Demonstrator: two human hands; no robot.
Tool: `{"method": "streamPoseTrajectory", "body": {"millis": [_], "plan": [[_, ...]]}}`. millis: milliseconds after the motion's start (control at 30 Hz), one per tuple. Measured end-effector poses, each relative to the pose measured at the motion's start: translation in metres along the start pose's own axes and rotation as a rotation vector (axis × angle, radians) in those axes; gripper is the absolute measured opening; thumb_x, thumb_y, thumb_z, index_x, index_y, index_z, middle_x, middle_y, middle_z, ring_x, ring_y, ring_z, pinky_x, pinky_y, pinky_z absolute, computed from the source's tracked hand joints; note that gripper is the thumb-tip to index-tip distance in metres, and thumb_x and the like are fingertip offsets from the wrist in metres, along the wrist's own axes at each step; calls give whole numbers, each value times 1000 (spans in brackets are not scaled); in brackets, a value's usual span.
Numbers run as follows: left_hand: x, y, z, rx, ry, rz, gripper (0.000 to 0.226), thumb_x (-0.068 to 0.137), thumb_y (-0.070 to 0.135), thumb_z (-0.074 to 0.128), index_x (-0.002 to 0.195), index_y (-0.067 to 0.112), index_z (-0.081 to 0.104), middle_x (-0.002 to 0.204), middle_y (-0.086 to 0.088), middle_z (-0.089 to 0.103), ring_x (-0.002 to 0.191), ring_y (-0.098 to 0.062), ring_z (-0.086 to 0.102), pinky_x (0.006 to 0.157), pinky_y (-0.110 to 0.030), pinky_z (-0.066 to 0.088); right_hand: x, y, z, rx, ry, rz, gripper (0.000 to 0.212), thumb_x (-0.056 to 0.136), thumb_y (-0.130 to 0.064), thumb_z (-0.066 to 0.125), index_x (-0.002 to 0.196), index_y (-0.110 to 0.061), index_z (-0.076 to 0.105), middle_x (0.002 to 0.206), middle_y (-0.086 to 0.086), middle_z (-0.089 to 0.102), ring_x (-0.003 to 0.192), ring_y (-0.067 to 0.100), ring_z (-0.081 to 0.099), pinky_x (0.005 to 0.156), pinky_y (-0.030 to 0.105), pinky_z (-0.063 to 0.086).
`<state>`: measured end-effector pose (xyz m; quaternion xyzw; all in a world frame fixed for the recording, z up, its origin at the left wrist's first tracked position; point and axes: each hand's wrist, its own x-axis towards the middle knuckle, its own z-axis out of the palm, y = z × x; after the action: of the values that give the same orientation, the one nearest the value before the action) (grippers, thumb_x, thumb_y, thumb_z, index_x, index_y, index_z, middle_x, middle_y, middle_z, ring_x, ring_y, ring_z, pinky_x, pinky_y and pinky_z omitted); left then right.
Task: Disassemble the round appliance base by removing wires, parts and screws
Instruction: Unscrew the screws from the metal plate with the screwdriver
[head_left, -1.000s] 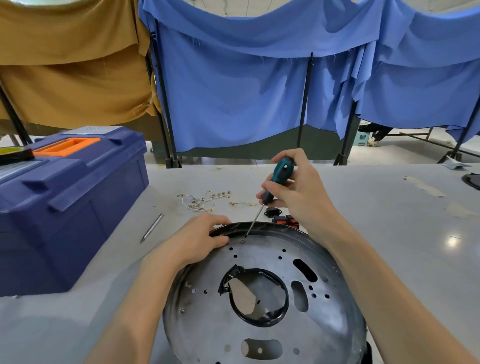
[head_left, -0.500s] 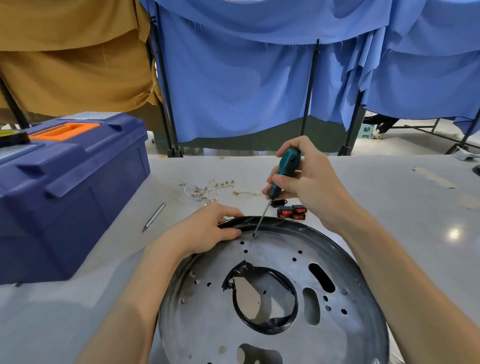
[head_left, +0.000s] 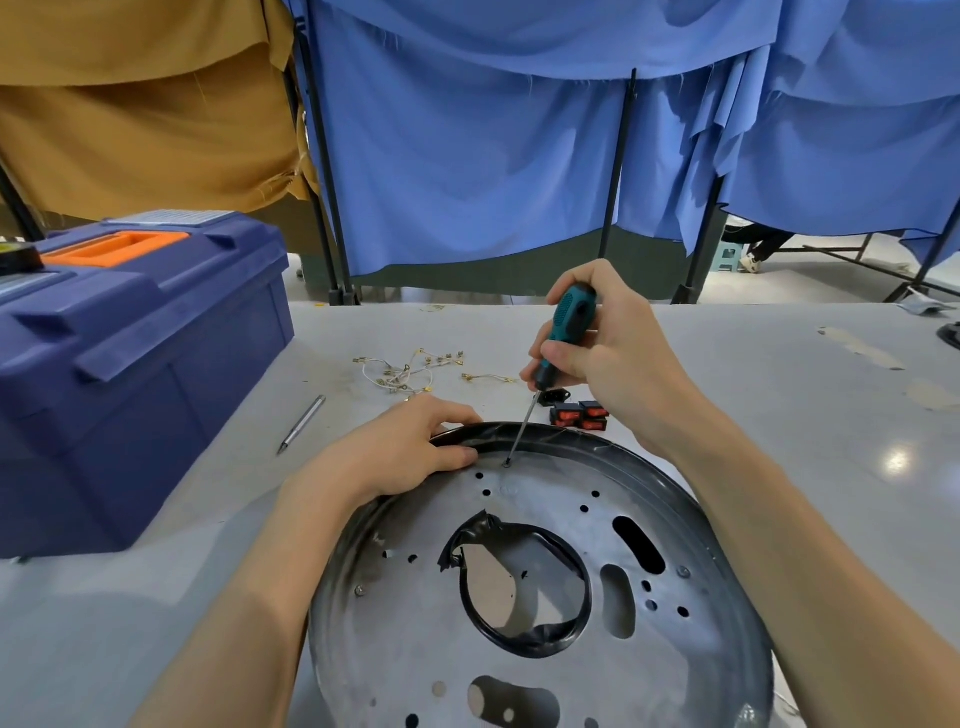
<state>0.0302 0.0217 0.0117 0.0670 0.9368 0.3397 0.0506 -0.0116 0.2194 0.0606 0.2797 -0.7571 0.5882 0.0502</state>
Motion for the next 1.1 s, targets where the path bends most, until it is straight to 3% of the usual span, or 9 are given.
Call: {"method": "streamPoseTrajectory", "body": {"millis": [267, 433, 533, 600, 733, 867, 933, 1000, 1100], "plan": [[-1, 3, -2, -2, -18, 0, 15, 95, 24, 60, 108, 26, 66, 106, -12, 71, 102, -30, 63, 97, -46, 47, -2, -6, 0, -58, -93, -54, 30, 88, 11, 56, 104, -13, 46, 89, 17, 61, 73, 23, 72, 71, 35, 61], [-3, 0, -9, 0, -104, -37, 17, 93, 24, 63, 110, 24, 64, 106, -11, 71, 102, -30, 66, 100, -47, 46, -5, -15, 3, -241, -138, -159, 15, 94, -24, 61, 106, -23, 53, 92, -2, 57, 82, 16, 64, 82, 39, 56], [-6, 0, -12, -23, -127, -63, 29, 91, 25, 66, 120, 28, 62, 119, -5, 68, 113, -22, 62, 107, -41, 42, -5, -18, 5, -237, -114, -191, 24, 93, -21, 62, 116, -25, 59, 92, -9, 56, 87, 20, 60, 81, 39, 56], [-7, 7, -13, -56, -48, -3, 41, 89, 28, 68, 128, 34, 56, 126, 3, 64, 118, -13, 59, 107, -34, 43, -6, -19, 6, -225, -93, -202, 34, 91, -17, 64, 124, -27, 60, 91, -10, 57, 84, 17, 59, 82, 36, 55], [-6, 29, -11, -399, 115, 229, 29, 90, 20, 66, 119, 26, 63, 112, 4, 73, 101, -8, 69, 90, -20, 54, -6, -16, 11, -243, -55, -225, 45, 91, -12, 64, 132, -29, 56, 90, -15, 57, 83, 8, 54, 79, 24, 51], [-3, 38, -1, -557, 144, 242, 24, 94, 18, 59, 114, 6, 64, 95, -9, 76, 88, -23, 74, 84, -33, 59, -6, -17, 14, -202, -47, -211, 48, 90, -2, 61, 130, -28, 57, 96, -9, 60, 94, 5, 51, 67, 6, 42], [-3, 38, 1, -554, 163, 226, 20, 95, 17, 57, 110, 4, 64, 89, -11, 76, 84, -22, 74, 80, -31, 60, -5, -17, 13, -170, -61, -199, 49, 90, 1, 60, 129, -29, 58, 96, -11, 61, 94, 8, 53, 68, 4, 42], [-2, 38, 3, -507, 190, 223, 18, 96, 16, 57, 106, 3, 64, 85, -7, 76, 82, -19, 74, 76, -28, 60, -5, -15, 14, -177, -74, -194, 47, 92, -6, 59, 130, -33, 56, 97, -15, 59, 96, 7, 55, 74, 8, 42], [0, 39, 3, -450, 214, 232, 12, 95, 19, 59, 99, 9, 65, 82, -3, 76, 80, -15, 74, 75, -28, 61, -6, -12, 17, -251, -40, -189, 43, 91, -33, 62, 133, -36, 52, 107, -4, 53, 97, 7, 53, 74, 10, 39]]}}
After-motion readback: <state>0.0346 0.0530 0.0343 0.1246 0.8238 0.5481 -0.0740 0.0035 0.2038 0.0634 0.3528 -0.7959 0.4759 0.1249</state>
